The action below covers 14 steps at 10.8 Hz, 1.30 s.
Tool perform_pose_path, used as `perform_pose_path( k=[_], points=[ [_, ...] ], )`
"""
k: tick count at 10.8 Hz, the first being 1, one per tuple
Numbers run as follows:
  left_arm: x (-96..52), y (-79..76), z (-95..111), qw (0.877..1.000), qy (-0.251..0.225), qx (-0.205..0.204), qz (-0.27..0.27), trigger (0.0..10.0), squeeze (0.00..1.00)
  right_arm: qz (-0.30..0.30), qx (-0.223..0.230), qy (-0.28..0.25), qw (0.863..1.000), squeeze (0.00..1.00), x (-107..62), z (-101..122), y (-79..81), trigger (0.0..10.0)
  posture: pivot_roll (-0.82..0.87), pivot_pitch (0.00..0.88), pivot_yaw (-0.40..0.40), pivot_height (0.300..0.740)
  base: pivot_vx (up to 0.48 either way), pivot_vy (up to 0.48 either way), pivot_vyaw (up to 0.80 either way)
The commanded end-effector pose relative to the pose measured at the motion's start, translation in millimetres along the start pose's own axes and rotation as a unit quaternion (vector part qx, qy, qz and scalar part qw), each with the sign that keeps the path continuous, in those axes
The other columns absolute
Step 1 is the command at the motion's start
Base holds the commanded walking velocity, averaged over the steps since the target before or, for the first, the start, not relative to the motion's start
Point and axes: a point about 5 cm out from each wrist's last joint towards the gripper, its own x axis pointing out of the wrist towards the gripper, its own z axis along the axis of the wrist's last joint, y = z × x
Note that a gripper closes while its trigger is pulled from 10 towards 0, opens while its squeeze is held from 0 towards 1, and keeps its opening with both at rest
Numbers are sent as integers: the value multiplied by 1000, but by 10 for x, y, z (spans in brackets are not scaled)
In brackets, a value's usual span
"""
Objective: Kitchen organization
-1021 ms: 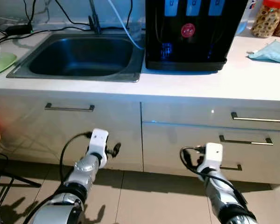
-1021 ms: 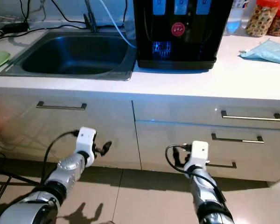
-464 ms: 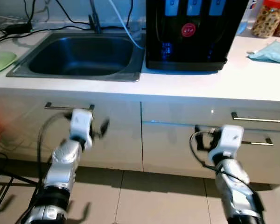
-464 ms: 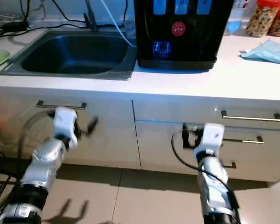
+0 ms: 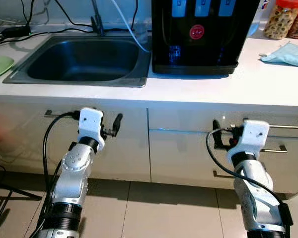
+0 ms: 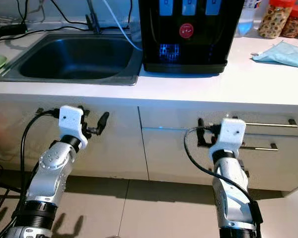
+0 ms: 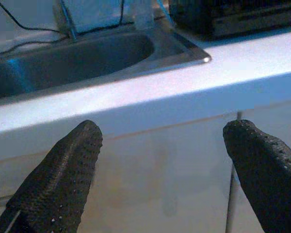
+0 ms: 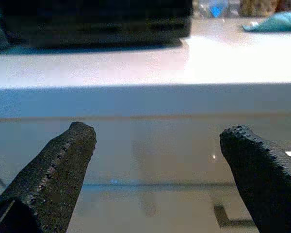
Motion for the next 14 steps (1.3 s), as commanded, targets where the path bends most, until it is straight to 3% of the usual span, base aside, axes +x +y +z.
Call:
perform_pose_path(
  k=[1,2,4,10,14],
  points=[
    [-20,18,33,1000,0,0,9,10000,0,1,2,-16,1000,0,0,106,51,10000,-14,0,88,740,0,0,0],
    [-42,30,45,1000,-1,2,16,10000,0,1,-32,-32,999,0,-3,174,68,10000,-13,0,93,740,0,0,0],
    [-96,33,39,1000,4,-1,18,10000,0,30,-26,-34,999,0,-38,224,148,10000,-9,0,96,740,0,0,0],
    [7,19,212,999,-12,-32,13,10000,0,37,-1,-34,999,0,-36,292,181,10000,-12,0,96,740,0,0,-98],
    [58,67,213,999,-9,-34,17,10000,0,43,-2,-36,998,0,-37,294,204,10000,-14,0,95,740,0,0,-200]
  ],
)
